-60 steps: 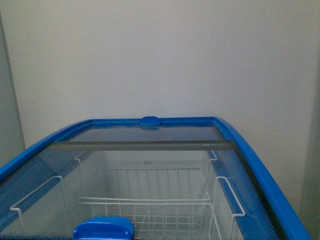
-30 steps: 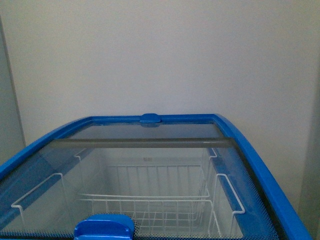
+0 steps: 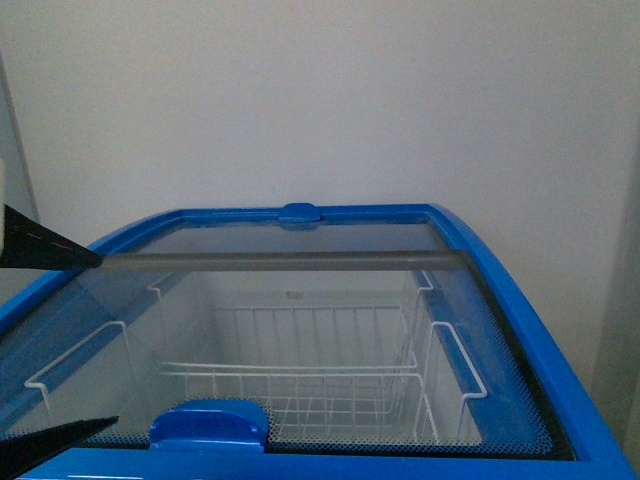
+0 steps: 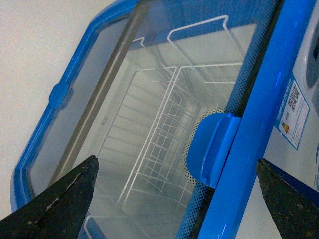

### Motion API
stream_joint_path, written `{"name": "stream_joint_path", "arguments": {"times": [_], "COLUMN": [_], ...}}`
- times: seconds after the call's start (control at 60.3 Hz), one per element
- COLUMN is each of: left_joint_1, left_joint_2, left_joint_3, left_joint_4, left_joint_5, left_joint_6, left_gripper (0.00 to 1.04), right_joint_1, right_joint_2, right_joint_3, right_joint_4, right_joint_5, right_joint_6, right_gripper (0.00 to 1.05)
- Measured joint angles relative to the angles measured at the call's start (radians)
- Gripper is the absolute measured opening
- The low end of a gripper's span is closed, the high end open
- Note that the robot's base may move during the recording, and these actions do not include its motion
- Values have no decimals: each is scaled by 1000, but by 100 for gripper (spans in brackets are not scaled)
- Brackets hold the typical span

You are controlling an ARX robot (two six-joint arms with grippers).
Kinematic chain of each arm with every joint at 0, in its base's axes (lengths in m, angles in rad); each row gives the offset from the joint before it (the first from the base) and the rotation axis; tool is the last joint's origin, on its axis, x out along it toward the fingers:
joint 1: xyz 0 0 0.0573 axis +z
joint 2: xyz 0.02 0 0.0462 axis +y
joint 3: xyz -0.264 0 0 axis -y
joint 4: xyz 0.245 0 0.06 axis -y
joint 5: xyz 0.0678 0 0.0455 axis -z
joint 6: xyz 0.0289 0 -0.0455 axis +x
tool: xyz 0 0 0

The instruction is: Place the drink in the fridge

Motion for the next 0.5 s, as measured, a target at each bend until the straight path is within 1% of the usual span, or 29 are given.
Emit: {"name": "stream_joint_path", "arguments": {"times": [0.066,0.133,0.332,0.498], "left_joint_1": [-10,-18,-35,-44], "left_joint_2": [41,74,152,212], "left_joint_3": [23,39,88,122], "left_joint_4": [-25,-19,-13,-11], "left_joint_5": [5,8,16,16], "left_joint_6": [109,164,236,245], "left_gripper": [97,97,97,97], "right_joint_1": [0,0,0,0], "right_joint_2": [0,0,0,0], "right_joint_3": [0,0,0,0], "right_joint_4": [0,0,0,0], "right_joint_5": [0,0,0,0], "right_joint_6": [0,0,0,0], "right_gripper": [45,45,45,45]}}
